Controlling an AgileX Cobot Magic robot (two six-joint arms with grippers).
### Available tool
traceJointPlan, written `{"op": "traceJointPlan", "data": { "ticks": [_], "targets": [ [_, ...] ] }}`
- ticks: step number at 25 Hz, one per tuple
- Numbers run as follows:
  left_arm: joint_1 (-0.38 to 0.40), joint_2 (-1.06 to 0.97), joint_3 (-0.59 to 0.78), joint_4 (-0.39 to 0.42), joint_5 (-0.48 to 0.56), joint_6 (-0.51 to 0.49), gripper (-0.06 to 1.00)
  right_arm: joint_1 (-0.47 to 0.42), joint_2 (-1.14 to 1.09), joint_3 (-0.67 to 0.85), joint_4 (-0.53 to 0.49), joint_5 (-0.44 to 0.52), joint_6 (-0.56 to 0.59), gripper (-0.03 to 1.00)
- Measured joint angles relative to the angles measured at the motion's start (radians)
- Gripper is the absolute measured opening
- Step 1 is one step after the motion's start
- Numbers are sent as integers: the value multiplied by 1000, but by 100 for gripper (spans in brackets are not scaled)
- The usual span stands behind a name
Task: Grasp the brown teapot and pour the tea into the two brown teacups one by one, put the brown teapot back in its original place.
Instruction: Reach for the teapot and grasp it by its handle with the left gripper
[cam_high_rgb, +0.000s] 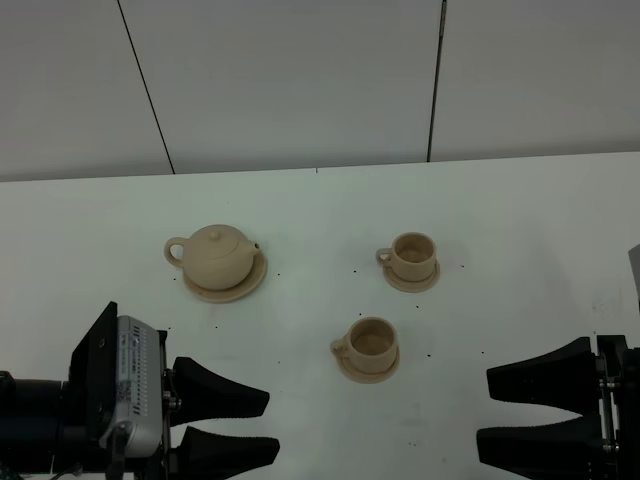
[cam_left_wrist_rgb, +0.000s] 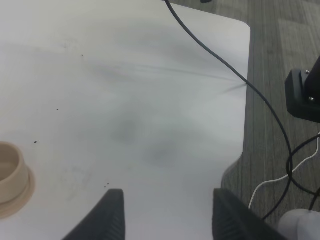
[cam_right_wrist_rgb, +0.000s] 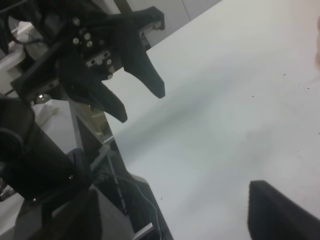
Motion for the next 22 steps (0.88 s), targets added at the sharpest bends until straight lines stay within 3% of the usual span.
{"op": "traceJointPlan", "data": {
  "ticks": [22],
  "targets": [
    [0,0,0,0,11,-2,47,0,0,0,2,4,0,59]
  ]
}}
